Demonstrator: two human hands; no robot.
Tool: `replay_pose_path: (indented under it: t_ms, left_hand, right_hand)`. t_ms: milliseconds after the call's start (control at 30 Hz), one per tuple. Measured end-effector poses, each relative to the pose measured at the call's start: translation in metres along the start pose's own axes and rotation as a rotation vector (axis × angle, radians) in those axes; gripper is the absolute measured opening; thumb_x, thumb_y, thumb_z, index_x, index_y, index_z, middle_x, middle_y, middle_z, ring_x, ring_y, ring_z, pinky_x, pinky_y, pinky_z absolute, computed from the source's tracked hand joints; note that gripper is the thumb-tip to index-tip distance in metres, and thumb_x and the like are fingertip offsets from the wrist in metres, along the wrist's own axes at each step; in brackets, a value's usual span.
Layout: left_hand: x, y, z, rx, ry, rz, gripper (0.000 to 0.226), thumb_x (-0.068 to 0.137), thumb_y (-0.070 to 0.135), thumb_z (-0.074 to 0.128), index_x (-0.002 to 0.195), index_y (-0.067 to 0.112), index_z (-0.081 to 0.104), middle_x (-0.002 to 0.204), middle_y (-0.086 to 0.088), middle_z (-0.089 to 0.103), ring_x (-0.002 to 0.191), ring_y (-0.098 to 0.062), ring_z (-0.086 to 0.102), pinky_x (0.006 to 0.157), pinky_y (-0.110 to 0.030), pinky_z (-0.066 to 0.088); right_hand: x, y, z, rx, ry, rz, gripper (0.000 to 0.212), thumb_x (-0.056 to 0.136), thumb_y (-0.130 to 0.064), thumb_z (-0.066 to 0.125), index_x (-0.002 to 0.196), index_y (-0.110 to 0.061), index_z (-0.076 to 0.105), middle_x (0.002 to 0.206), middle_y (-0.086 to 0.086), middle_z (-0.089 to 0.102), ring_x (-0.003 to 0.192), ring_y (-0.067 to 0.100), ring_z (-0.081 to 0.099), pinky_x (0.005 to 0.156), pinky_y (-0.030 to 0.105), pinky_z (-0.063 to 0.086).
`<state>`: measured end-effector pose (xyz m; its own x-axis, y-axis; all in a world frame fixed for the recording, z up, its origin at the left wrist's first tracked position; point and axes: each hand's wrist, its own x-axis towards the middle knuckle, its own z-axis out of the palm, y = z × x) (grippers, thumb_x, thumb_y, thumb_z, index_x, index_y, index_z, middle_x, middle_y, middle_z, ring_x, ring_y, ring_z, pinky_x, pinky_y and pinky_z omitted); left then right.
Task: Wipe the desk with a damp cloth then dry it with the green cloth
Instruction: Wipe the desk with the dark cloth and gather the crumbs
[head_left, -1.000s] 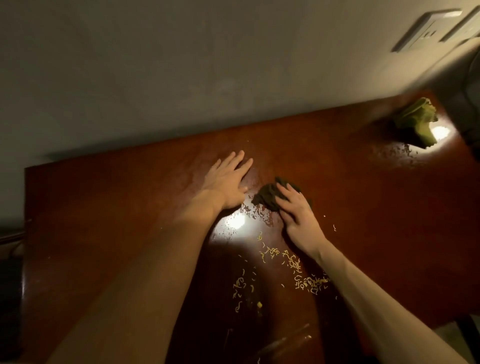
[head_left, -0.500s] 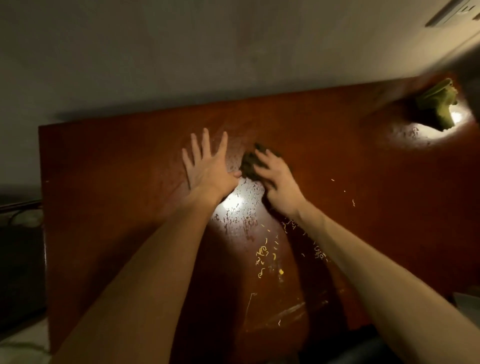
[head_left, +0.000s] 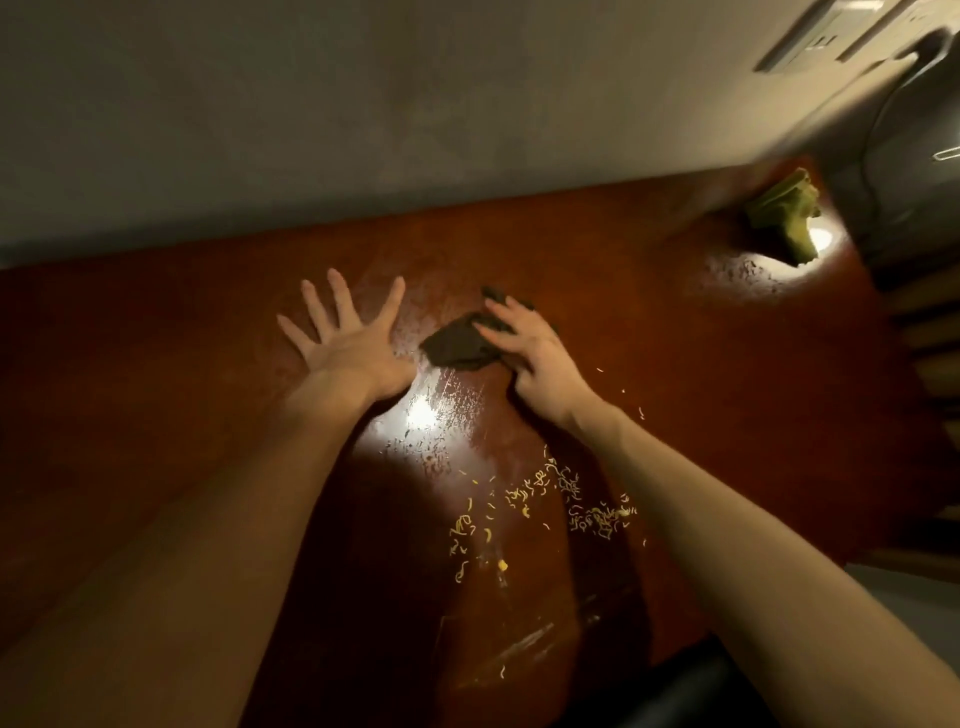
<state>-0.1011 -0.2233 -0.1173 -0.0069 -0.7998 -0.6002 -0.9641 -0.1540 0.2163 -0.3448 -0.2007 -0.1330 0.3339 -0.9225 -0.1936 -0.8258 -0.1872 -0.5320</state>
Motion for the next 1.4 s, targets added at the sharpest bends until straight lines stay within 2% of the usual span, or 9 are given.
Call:
replay_pose_path:
  t_ms: [133,267,367,533,633,833,933,1100,1400]
  left_hand:
    - [-0.006,0.016,0.012,0.207,0.069,0.334,0.108,0.092,0.015,0.063,0.156,0.061,-0.010,0.170,0.007,-0.029,0.156,-0.025,-0.029,0.114,-0.081,-0.009]
    - [-0.005,0.019,0.018,0.200,0.068,0.351,0.111,0.090,0.004,0.061,0.156,0.062,-0.007,0.170,0.009,-0.027,0.155,-0.022,-0.031,0.116,-0.079,-0.011]
    - [-0.008,0.021,0.009,0.220,0.026,0.340,0.104,0.094,0.009,0.058,0.156,0.062,-0.006,0.171,0.008,-0.024,0.156,-0.022,-0.029,0.116,-0.078,-0.010]
    - [-0.016,0.029,0.009,0.258,0.041,0.314,0.090,0.102,0.021,0.051,0.157,0.060,-0.008,0.172,0.005,-0.023,0.156,-0.026,-0.027,0.118,-0.078,-0.005]
    - [-0.016,0.032,0.012,0.273,0.044,0.283,0.096,0.099,0.018,0.053,0.156,0.061,-0.010,0.172,0.006,-0.022,0.157,-0.026,-0.026,0.119,-0.077,0.000]
    - [-0.022,0.047,0.019,0.237,0.058,0.189,0.064,0.111,0.037,0.032,0.158,0.060,-0.003,0.174,0.008,-0.015,0.159,-0.027,-0.019,0.119,-0.077,0.007]
    - [-0.025,0.051,0.018,0.236,0.048,0.162,0.056,0.110,0.049,0.026,0.158,0.060,-0.002,0.174,0.008,-0.012,0.160,-0.027,-0.016,0.120,-0.076,0.009]
    - [-0.032,0.058,0.025,0.207,0.041,0.121,0.060,0.105,0.065,0.025,0.159,0.059,-0.001,0.174,0.007,-0.011,0.160,-0.027,-0.016,0.121,-0.075,0.008]
    - [-0.040,0.057,0.030,0.222,0.028,0.134,0.060,0.105,0.067,0.025,0.158,0.060,-0.002,0.174,0.007,-0.013,0.159,-0.030,-0.018,0.120,-0.075,0.007]
  right_hand:
    - [0.024,0.032,-0.020,-0.002,0.014,0.011,0.061,0.092,0.009,0.051,0.146,-0.020,0.057,0.163,0.008,0.037,0.155,0.031,0.022,0.127,0.050,0.015]
    - [0.022,0.059,-0.044,0.011,0.010,0.068,0.061,0.095,0.011,0.050,0.146,-0.022,0.056,0.166,0.004,0.031,0.157,0.027,0.015,0.128,0.037,0.008]
    - [-0.002,0.080,-0.063,0.038,-0.012,0.147,0.058,0.099,0.011,0.049,0.146,-0.022,0.056,0.168,0.001,0.025,0.158,0.024,0.009,0.121,0.027,0.003]
    - [-0.062,0.096,-0.060,0.087,-0.017,0.201,0.053,0.100,0.007,0.051,0.142,-0.024,0.060,0.169,-0.003,0.021,0.158,0.021,0.004,0.123,0.032,-0.005]
    - [-0.104,0.085,-0.033,0.125,0.046,0.158,0.060,0.092,0.013,0.055,0.139,-0.025,0.062,0.166,-0.002,0.027,0.157,0.025,0.009,0.128,0.046,-0.001]
    - [-0.143,0.067,-0.006,0.186,0.038,0.102,0.059,0.093,0.008,0.057,0.138,-0.030,0.064,0.165,-0.004,0.033,0.157,0.019,0.012,0.124,0.036,-0.006]
    - [-0.127,0.079,-0.020,0.237,0.071,0.128,0.057,0.093,0.009,0.057,0.135,-0.028,0.066,0.163,-0.004,0.035,0.157,0.020,0.015,0.127,0.042,-0.001]
    - [-0.097,0.114,-0.055,0.251,0.137,0.210,0.052,0.096,0.009,0.052,0.137,-0.021,0.066,0.163,0.002,0.036,0.156,0.025,0.017,0.128,0.043,0.006]
    - [-0.140,0.135,-0.051,0.206,0.241,0.359,0.052,0.100,0.007,0.050,0.141,-0.023,0.062,0.165,0.000,0.033,0.156,0.022,0.015,0.121,0.029,0.006]
